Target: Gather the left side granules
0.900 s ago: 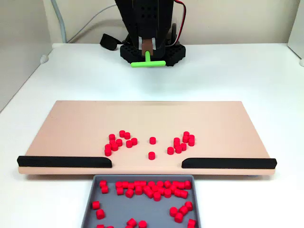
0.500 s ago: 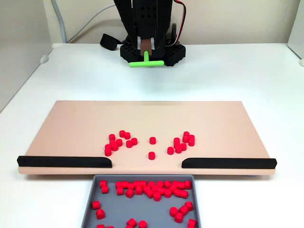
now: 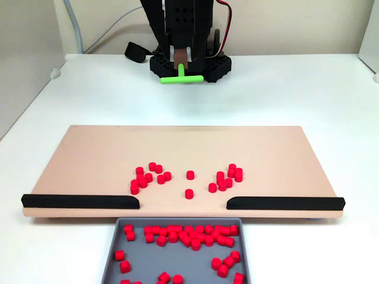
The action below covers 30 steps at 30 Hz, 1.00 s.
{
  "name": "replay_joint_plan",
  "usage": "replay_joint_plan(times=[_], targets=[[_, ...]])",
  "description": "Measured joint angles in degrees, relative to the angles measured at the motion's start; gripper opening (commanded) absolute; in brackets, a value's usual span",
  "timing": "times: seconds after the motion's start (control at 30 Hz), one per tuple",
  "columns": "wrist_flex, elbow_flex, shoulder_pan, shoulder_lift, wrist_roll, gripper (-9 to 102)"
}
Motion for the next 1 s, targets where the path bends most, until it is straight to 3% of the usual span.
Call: replay_joint_plan(times=[1.0], targets=[[0.0,0.0,-0.09,-0.09,1.41,0]])
